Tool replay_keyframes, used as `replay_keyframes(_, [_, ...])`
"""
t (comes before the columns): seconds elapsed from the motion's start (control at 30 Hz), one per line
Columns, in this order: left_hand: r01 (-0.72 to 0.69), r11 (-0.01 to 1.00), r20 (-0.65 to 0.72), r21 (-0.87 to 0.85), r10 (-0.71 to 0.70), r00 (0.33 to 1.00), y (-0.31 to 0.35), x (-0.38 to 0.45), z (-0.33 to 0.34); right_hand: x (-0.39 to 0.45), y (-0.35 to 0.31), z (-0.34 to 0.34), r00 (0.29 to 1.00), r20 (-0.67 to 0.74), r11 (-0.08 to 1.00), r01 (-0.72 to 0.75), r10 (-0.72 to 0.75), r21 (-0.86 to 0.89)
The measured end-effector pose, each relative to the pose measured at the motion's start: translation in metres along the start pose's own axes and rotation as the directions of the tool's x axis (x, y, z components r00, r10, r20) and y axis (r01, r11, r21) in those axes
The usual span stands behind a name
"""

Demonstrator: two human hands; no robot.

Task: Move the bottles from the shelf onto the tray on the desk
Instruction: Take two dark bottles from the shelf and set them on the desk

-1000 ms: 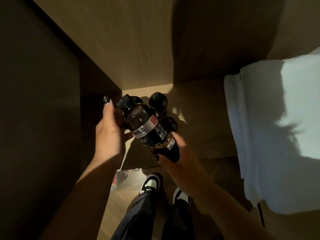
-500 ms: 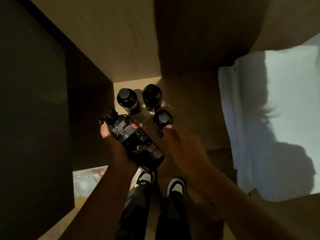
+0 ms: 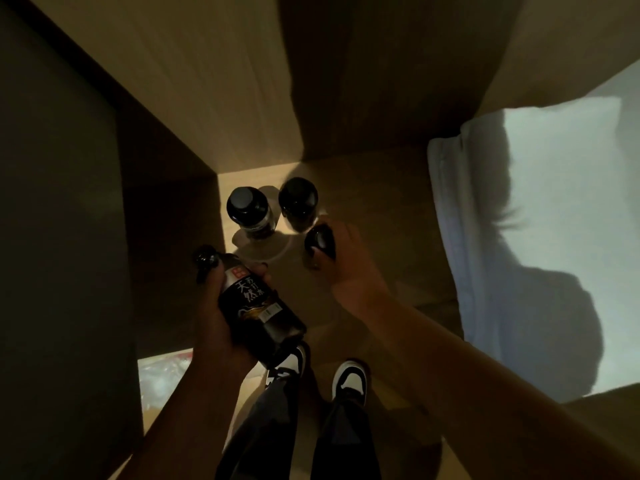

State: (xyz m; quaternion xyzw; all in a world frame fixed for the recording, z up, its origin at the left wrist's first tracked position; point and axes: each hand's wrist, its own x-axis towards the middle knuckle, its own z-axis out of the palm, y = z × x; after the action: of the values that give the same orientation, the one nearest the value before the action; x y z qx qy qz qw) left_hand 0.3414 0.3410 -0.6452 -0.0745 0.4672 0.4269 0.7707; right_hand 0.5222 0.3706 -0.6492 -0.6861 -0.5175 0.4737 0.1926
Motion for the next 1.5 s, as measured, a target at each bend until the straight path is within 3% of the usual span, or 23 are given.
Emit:
replay_keyframes(0.13, [0.003, 0.999, 0.003, -0.046, -0.003, 1.000, 0.000, 0.000, 0.007, -0.002, 0.007, -0.010, 0.987, -0.119, 0.978, -0.080, 0.104, 0.192])
replay_keyframes(0.3, [-0.085, 0.992, -0.028, 0.095, 0.088, 0.996, 0.000, -0.008, 0.022, -0.026, -0.006, -0.038, 0.958, -0.288, 0.943, 0.092, 0.005, 0.321])
replay_keyframes(0.47, [-0.024, 0.995, 0.053, 0.099, 0.019, 0.998, 0.000, -0.024, 0.047, -0.053, -0.025, -0.066, 0.929, -0.369, 0.866, 0.211, -0.033, 0.453])
replay_keyframes(0.63, [-0.040, 0.998, 0.232, 0.045, 0.029, 0.972, -0.001, -0.060, 0.086, -0.072, -0.059, -0.098, 0.886, -0.462, 0.828, 0.292, -0.046, 0.478])
replay_keyframes(0.83, [-0.069, 0.993, 0.188, -0.091, 0.085, 0.979, 0.014, -0.117, 0.150, -0.102, -0.123, -0.150, 0.838, -0.513, 0.759, 0.454, -0.185, 0.467])
replay_keyframes(0.93, [0.069, 0.995, 0.337, -0.067, -0.043, 0.940, 0.027, -0.149, 0.176, -0.124, -0.162, -0.179, 0.818, -0.518, 0.721, 0.514, -0.248, 0.466])
replay_keyframes(1.03, [0.026, 1.000, 0.387, -0.004, -0.022, 0.922, 0.032, -0.181, 0.205, -0.146, -0.195, -0.204, 0.792, -0.523, 0.647, 0.583, -0.315, 0.492])
replay_keyframes(1.13, [-0.002, 1.000, 0.420, 0.025, -0.008, 0.907, 0.036, -0.226, 0.246, -0.166, -0.219, -0.218, 0.768, -0.528, 0.495, 0.638, -0.361, 0.589])
replay_keyframes(1.27, [-0.100, 0.986, 0.399, 0.134, 0.039, 0.916, 0.042, -0.269, 0.276, -0.189, -0.243, -0.232, 0.780, -0.548, 0.292, 0.623, -0.303, 0.725])
replay_keyframes(1.33, [-0.123, 0.978, 0.438, 0.169, 0.037, 0.898, 0.042, -0.285, 0.281, -0.202, -0.253, -0.239, 0.800, -0.554, 0.308, 0.600, -0.230, 0.739])
replay_keyframes(1.4, [-0.033, 0.988, 0.470, 0.154, -0.044, 0.882, 0.039, -0.302, 0.281, -0.216, -0.261, -0.248, 0.822, -0.553, 0.361, 0.561, -0.135, 0.745])
replay_keyframes(1.5, [-0.035, 0.988, 0.409, 0.154, -0.032, 0.912, 0.034, -0.323, 0.274, -0.234, -0.270, -0.258, 0.874, -0.485, 0.465, 0.446, -0.040, 0.765])
